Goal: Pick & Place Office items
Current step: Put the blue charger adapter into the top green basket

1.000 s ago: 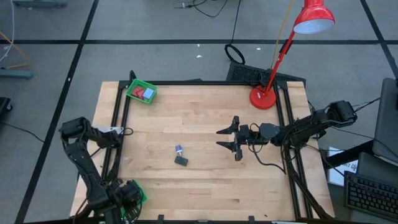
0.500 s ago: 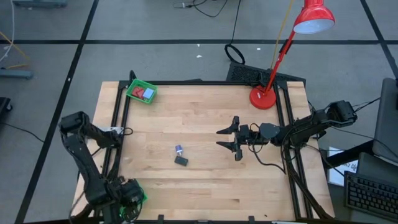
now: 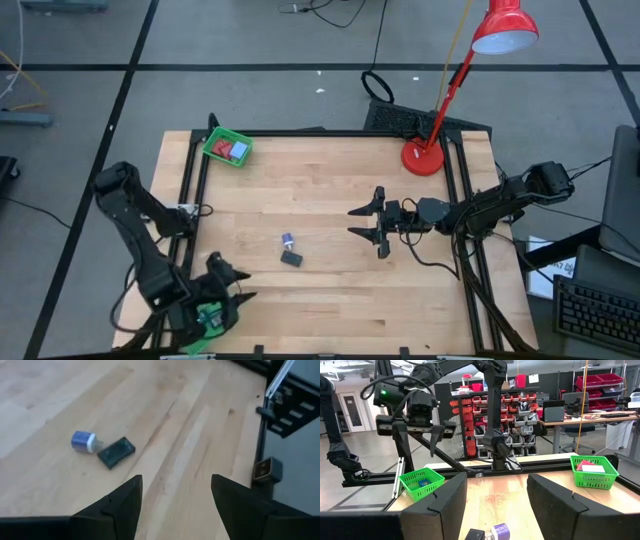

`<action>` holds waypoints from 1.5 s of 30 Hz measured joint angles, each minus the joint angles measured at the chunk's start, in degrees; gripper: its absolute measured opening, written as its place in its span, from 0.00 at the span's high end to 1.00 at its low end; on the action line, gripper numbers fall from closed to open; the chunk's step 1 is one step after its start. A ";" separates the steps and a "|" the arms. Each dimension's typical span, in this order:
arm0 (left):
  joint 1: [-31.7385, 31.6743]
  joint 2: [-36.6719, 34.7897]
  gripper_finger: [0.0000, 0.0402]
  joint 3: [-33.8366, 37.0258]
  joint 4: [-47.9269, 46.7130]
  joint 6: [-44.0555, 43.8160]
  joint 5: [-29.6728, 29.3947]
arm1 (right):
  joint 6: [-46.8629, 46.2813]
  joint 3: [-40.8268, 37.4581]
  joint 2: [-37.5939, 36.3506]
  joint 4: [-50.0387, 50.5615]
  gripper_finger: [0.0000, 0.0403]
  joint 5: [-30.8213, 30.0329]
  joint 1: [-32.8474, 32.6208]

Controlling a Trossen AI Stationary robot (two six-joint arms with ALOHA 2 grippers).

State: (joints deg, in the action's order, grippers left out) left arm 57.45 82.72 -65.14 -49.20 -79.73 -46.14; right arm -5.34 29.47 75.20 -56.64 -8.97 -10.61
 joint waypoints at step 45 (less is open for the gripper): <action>-49.06 19.24 0.29 0.02 4.02 40.10 40.17 | -2.83 -0.01 -0.02 3.39 0.51 0.02 0.00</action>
State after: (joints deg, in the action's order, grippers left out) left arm 8.38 101.96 -65.12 -45.18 -39.63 -5.98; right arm -8.18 29.47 75.18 -53.25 -8.95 -10.61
